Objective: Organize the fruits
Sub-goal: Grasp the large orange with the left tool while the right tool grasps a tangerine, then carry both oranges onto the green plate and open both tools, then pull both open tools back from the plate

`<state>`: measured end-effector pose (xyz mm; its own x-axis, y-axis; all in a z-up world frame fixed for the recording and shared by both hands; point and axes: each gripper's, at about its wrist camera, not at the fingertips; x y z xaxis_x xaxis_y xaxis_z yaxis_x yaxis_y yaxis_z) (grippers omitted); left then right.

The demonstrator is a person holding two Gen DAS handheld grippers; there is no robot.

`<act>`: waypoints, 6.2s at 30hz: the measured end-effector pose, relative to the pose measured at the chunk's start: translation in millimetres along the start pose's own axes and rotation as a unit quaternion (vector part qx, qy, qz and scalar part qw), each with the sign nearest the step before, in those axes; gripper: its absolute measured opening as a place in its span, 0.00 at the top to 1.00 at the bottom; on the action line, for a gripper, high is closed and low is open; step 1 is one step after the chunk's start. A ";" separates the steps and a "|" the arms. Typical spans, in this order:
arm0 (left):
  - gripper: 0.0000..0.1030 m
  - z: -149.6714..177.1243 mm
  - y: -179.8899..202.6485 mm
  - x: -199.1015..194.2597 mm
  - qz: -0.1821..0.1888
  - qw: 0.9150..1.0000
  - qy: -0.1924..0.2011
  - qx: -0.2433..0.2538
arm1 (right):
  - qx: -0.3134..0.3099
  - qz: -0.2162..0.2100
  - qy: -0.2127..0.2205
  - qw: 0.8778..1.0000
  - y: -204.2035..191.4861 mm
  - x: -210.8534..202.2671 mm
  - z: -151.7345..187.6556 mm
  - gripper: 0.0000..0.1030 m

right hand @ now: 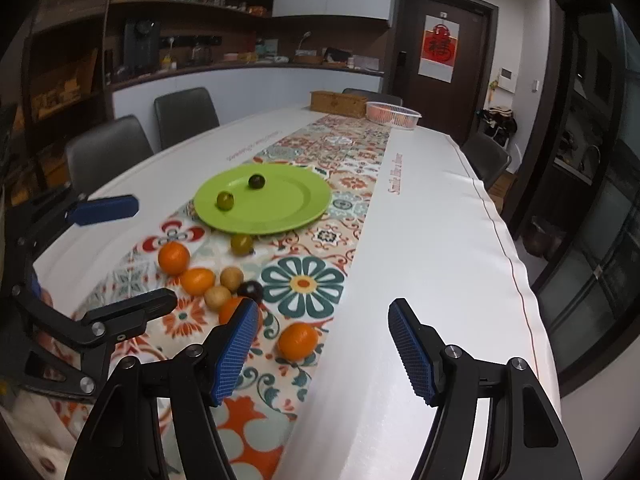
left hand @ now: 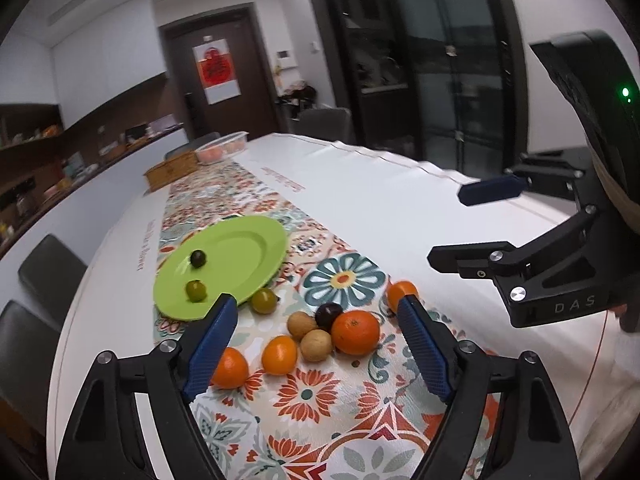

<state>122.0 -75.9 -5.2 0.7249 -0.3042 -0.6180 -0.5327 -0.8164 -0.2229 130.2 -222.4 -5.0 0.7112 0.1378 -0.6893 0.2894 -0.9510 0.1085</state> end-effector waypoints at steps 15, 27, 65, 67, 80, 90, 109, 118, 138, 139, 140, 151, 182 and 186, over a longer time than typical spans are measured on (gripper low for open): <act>0.44 4.9 16.2 38.8 0.066 0.992 -0.050 0.093 | -0.040 -0.042 -0.049 0.997 -4.7 41.1 22.1 0.37; 0.55 5.5 13.9 68.4 0.092 0.988 -0.083 0.097 | -0.048 -0.075 -0.078 0.993 -7.0 66.4 25.7 0.51; 0.65 -0.5 0.4 38.2 0.074 0.993 -0.078 -0.048 | 0.027 -0.097 -0.060 0.993 -4.8 43.2 26.6 0.66; 0.65 -0.4 -2.7 34.1 0.070 0.993 -0.073 -0.055 | 0.027 -0.096 -0.056 0.993 -7.1 39.4 25.3 0.66; 0.66 -7.7 -33.4 16.1 0.024 0.994 -0.044 -0.096 | 0.039 -0.096 -0.021 0.994 -16.5 27.1 -4.7 0.66; 0.66 -17.6 -68.0 12.6 -0.010 0.993 -0.025 -0.113 | 0.033 -0.102 -0.014 0.994 -28.1 41.4 -38.0 0.66; 0.66 -40.1 -151.6 74.6 -0.035 0.989 -0.047 -0.138 | 0.026 -0.110 -0.025 0.993 -39.6 108.0 -119.9 0.66; 0.66 -44.3 -185.7 119.1 -0.035 0.984 -0.076 -0.156 | 0.017 -0.101 -0.049 0.994 -40.8 154.3 -147.9 0.66; 0.65 -47.5 -205.8 176.3 -0.017 0.976 -0.140 -0.166 | 0.039 -0.090 -0.113 0.989 -36.3 227.5 -166.2 0.66; 0.65 -47.3 -206.7 176.6 -0.016 0.975 -0.141 -0.168 | 0.038 -0.091 -0.113 0.989 -36.0 228.2 -166.2 0.65; 0.65 -47.6 -208.2 176.1 -0.017 0.975 -0.139 -0.170 | 0.037 -0.091 -0.112 0.989 -36.0 228.0 -166.2 0.65; 0.55 -47.2 -201.9 144.0 -0.039 0.975 -0.126 -0.179 | 0.027 -0.079 -0.089 0.993 -32.9 200.8 -161.9 0.60; 0.06 -2.4 -112.5 -16.2 -0.135 0.973 -0.040 -0.182 | 0.053 -0.040 0.013 0.998 -38.5 35.3 -78.0 0.35; 0.06 9.3 -101.2 -18.1 -0.130 0.975 -0.045 -0.173 | 0.056 -0.043 0.000 0.997 -41.1 34.2 -62.9 0.35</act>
<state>158.7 16.9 21.5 0.7660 -0.0323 -0.6420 -0.1447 -0.9818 -0.1233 183.0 -161.2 12.0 0.6863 0.2205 -0.6931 0.2759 -0.9606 -0.0325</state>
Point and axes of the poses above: each gripper's, at about its wrist camera, not at the fingertips, and x roughly the way its jaws point, y to its right, z to its underside, and after that the axes turned 4 degrees about -y, right-handed
